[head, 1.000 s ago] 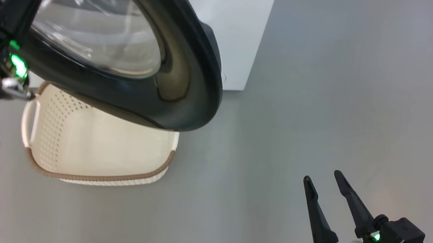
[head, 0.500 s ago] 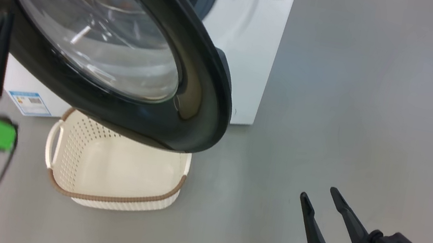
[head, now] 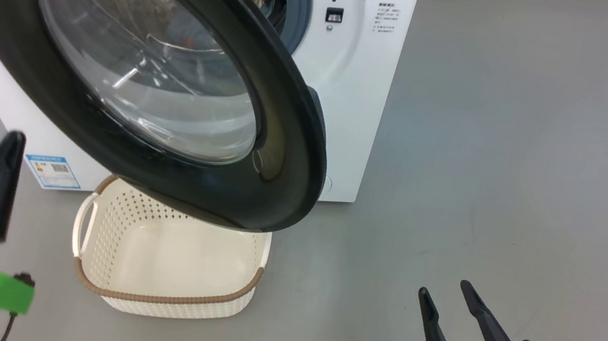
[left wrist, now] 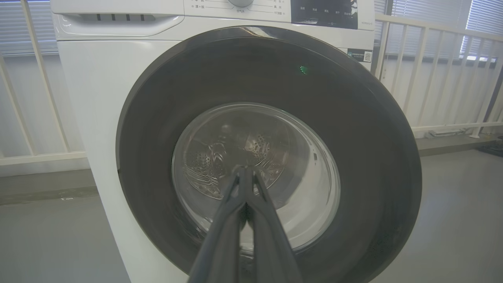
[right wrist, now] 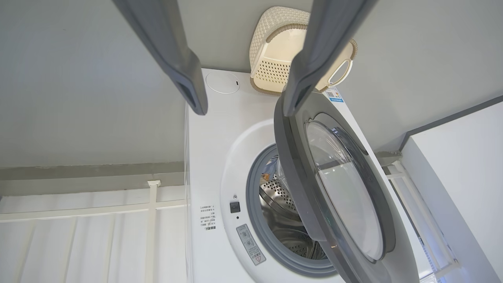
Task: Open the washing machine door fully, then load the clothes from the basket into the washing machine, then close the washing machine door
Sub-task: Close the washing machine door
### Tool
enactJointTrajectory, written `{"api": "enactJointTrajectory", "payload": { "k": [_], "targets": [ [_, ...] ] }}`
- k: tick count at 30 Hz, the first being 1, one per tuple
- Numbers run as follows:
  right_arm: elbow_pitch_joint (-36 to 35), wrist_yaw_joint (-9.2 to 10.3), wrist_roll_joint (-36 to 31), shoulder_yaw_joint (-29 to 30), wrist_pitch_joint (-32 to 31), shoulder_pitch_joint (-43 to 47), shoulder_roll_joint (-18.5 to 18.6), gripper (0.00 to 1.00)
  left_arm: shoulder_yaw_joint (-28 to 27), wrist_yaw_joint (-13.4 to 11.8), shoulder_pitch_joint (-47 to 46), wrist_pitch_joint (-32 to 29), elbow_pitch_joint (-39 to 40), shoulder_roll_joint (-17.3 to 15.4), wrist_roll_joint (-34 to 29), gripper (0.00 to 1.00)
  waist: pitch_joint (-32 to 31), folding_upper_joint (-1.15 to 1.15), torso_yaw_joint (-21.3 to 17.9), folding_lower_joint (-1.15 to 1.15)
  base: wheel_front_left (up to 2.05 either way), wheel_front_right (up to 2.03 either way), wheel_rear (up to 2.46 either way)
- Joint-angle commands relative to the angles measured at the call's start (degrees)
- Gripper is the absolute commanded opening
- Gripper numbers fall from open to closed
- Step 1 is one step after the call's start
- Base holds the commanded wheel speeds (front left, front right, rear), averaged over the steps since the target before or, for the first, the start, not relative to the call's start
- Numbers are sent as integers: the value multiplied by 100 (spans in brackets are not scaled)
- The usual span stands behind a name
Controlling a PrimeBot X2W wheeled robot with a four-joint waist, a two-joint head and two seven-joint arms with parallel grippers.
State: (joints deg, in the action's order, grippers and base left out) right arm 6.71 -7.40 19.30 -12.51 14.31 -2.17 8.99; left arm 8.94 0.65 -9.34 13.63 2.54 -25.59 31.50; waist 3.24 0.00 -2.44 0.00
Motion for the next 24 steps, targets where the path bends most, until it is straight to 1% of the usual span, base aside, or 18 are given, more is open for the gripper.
{"api": "enactJointTrajectory", "payload": {
  "k": [1,6,10,11,12,13,14,15,20,24],
  "targets": [
    [-150,-9,-64,-153,69,-7,15,100,-231,-77,-91,39,166,-230,-95,0,-22,0,-5,0,0,0,0],
    [-156,-9,-56,-164,69,26,20,100,-224,-249,378,66,206,-223,-261,0,-82,0,-6,0,0,0,0],
    [-159,-9,-46,-166,69,69,28,100,-241,-393,758,83,239,-95,-249,0,-126,0,4,0,0,0,0],
    [-162,-9,-45,-167,69,76,31,100,-236,-415,839,89,241,-54,-248,7,-132,0,6,0,0,0,0],
    [-164,-9,-43,-169,69,83,32,100,-216,-433,924,91,234,-25,-252,29,-139,0,8,0,0,0,0],
    [-167,-9,-44,-173,69,87,34,100,-227,-467,994,95,246,21,-238,42,-146,0,9,0,0,0,0],
    [-170,-9,-44,-177,69,89,36,100,-245,-512,1059,100,249,41,-264,62,-150,0,9,0,0,0,0],
    [-175,-9,-44,-179,69,89,39,100,-257,-546,1117,104,227,80,-260,100,-151,0,10,0,0,0,0],
    [-187,-9,-42,-175,69,92,46,100,-353,-676,1307,121,101,217,-300,100,-166,0,5,0,0,0,0],
    [-198,-9,-43,-168,69,76,26,100,-392,-699,1385,127,12,292,-308,100,-157,0,-16,0,0,0,0]
  ]
}}
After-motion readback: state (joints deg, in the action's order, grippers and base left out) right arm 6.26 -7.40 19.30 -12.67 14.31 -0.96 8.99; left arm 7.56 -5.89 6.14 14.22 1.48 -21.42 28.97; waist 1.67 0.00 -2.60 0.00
